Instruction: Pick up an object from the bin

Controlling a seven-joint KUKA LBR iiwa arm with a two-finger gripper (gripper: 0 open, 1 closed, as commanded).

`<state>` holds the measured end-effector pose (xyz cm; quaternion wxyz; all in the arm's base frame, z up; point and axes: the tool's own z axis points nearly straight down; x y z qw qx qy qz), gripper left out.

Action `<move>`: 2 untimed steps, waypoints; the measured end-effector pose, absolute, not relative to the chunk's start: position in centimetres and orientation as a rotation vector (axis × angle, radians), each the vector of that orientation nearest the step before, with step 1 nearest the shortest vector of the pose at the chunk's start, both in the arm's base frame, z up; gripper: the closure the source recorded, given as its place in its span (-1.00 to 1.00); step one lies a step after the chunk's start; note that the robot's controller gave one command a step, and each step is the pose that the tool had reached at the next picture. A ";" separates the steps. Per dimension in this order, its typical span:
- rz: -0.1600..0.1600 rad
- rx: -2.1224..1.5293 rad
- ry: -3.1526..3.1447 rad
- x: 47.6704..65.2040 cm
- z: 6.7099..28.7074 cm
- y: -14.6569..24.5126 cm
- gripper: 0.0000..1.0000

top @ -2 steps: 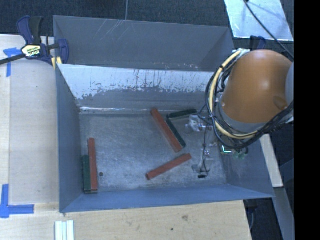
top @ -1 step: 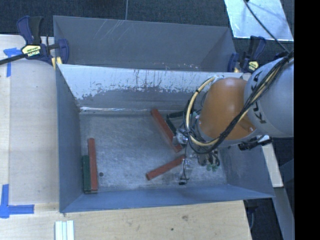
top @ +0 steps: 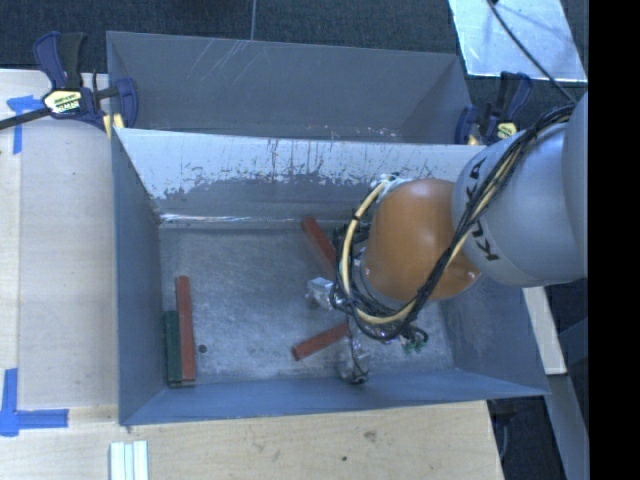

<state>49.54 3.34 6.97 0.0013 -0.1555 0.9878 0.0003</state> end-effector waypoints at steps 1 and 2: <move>0.002 -0.483 3.099 49.6 7.1 3.3 1.00; -0.003 -0.696 3.051 53.6 23.3 3.1 1.00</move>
Offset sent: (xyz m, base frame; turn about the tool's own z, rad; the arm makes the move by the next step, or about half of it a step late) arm 0.0000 0.0000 0.0000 0.0000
